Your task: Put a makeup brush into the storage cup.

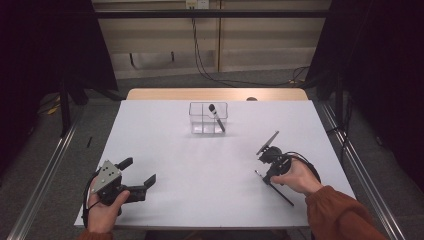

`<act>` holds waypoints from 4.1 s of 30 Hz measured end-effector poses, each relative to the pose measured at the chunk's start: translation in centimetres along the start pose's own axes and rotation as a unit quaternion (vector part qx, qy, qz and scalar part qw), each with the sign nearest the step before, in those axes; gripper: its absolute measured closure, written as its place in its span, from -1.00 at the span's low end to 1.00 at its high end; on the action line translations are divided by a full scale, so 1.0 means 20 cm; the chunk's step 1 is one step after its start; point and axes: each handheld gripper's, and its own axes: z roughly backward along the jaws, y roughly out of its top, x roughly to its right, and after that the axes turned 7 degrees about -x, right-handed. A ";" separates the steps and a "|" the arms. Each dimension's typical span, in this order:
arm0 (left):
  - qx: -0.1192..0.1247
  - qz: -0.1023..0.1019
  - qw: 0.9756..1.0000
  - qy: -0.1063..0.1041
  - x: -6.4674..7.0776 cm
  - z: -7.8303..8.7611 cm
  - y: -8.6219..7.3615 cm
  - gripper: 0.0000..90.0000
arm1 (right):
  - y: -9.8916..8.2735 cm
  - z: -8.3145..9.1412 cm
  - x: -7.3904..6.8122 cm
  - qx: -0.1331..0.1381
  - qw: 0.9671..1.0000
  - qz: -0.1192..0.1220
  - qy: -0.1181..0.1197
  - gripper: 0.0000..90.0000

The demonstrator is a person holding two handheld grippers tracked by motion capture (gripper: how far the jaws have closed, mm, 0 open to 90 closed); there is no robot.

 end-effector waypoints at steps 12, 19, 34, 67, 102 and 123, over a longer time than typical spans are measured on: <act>-0.001 0.000 1.000 -0.001 0.00 -0.01 0.00 -0.94 | -0.05 0.09 0.00 0.088 0.996 0.005 0.033 0.93; -0.001 0.001 1.000 -0.001 0.00 -0.01 0.00 -0.94 | -0.07 0.12 0.01 0.140 0.989 0.013 0.051 0.93; 0.000 0.003 1.000 0.002 -0.01 0.00 0.00 -0.95 | -0.10 0.15 0.00 0.301 0.952 0.037 0.049 0.93; 0.023 0.018 1.000 -0.004 0.00 0.01 0.01 -0.95 | -0.08 0.23 -0.01 0.498 0.863 0.058 0.058 0.93; 0.017 0.015 1.000 0.000 -0.01 0.01 0.00 -0.94 | 0.32 0.40 0.08 0.537 0.842 0.040 0.037 0.92; 0.014 0.014 1.000 0.000 -0.01 0.01 0.00 -0.94 | 0.56 0.45 0.12 0.544 0.839 0.021 0.009 0.92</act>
